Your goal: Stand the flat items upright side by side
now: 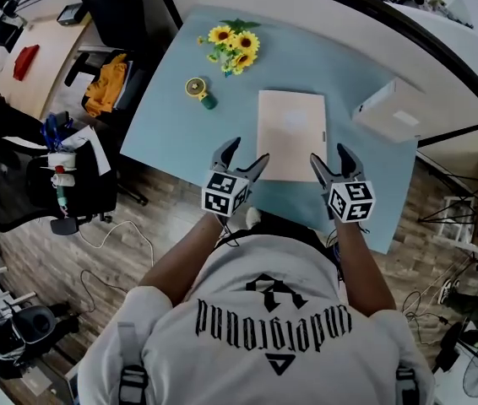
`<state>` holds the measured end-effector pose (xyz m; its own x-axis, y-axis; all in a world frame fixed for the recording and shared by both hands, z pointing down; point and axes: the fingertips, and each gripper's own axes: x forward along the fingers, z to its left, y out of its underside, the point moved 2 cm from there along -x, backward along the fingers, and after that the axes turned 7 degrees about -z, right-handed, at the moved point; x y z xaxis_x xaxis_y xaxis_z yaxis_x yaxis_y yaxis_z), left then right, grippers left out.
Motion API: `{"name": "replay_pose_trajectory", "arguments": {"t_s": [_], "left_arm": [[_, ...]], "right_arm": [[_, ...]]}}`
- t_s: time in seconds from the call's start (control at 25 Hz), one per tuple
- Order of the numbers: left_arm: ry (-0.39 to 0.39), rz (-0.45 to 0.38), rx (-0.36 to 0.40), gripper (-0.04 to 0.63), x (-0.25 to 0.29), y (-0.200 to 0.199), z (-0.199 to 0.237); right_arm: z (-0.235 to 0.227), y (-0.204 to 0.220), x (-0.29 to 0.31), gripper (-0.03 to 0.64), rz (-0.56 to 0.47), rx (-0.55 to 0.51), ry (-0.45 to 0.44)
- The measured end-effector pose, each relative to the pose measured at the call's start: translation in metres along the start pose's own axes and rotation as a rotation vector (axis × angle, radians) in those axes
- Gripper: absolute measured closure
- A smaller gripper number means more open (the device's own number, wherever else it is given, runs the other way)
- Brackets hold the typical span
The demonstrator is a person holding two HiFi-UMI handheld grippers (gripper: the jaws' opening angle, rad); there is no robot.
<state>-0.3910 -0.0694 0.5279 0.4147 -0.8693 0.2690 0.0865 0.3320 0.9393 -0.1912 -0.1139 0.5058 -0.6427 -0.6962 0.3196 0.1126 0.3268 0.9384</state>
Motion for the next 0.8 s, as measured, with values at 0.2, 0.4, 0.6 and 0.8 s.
{"name": "replay_pose_trajectory", "arguments": {"t_s": [0.2,0.4,0.6,0.8], "left_arm": [[0.003,0.061,-0.022,0.235,0.020,0.019,0.006],[-0.015,0.113,-0.072,0.235,0.044,0.036,0.013],[-0.035,0.186,-0.134,0.235,0.068,0.061,0.025],[-0.045,0.265,-0.203,0.233,0.089,0.090,0.037]], "right_arm": [[-0.016,0.016,0.016,0.274,0.056,0.044,-0.018],[-0.038,0.034,0.030,0.273,0.125,0.065,-0.037],[-0.060,0.061,0.047,0.273,0.206,0.107,-0.056],[-0.075,0.089,0.065,0.272,0.288,0.151,-0.080]]}}
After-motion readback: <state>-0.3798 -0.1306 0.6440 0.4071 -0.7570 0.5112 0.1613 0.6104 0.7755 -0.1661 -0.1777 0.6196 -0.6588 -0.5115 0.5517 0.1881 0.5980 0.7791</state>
